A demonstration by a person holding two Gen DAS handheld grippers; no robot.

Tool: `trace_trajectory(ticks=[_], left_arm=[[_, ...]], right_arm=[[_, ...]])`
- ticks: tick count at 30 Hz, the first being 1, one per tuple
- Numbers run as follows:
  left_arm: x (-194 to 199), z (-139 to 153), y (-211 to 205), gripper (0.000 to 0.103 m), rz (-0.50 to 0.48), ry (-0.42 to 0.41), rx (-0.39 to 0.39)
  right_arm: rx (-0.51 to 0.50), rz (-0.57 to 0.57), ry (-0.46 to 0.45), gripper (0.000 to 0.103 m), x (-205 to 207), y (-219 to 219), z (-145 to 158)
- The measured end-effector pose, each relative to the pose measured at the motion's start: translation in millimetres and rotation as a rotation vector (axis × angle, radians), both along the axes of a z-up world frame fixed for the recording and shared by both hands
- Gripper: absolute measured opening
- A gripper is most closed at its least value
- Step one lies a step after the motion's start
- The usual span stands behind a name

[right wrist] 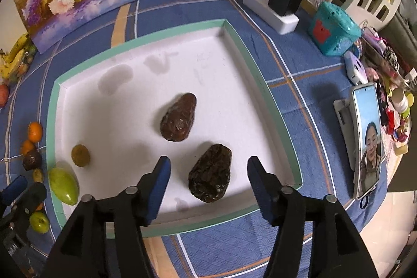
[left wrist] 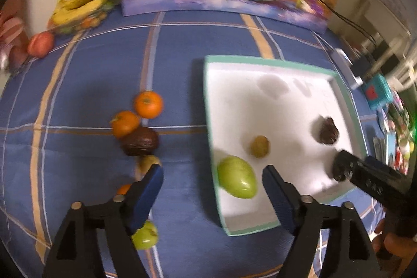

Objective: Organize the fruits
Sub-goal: 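Open both tools to release the pear and date in the tray, then withdraw, then move the right tool to the next dark date in the fruit row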

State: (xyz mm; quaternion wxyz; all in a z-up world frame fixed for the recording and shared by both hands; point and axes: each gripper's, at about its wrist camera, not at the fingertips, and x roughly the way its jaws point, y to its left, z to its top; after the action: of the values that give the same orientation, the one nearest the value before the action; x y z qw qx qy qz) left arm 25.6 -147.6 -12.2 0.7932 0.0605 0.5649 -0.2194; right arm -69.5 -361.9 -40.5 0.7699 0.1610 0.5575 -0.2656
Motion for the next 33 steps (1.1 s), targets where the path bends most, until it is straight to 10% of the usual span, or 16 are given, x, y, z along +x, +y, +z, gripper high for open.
trace_trajectory(ticks=[8,33], left_arm=[[28,2,53,0.103,0.167,-0.016,0.015],[68,13,188,0.103,0.457,-0.064,-0.078]], right_arm=[[0.004,0.062,-0.041,0.095,7,22,4],[0.084,0.256,-0.283,0.095,67,135,33]])
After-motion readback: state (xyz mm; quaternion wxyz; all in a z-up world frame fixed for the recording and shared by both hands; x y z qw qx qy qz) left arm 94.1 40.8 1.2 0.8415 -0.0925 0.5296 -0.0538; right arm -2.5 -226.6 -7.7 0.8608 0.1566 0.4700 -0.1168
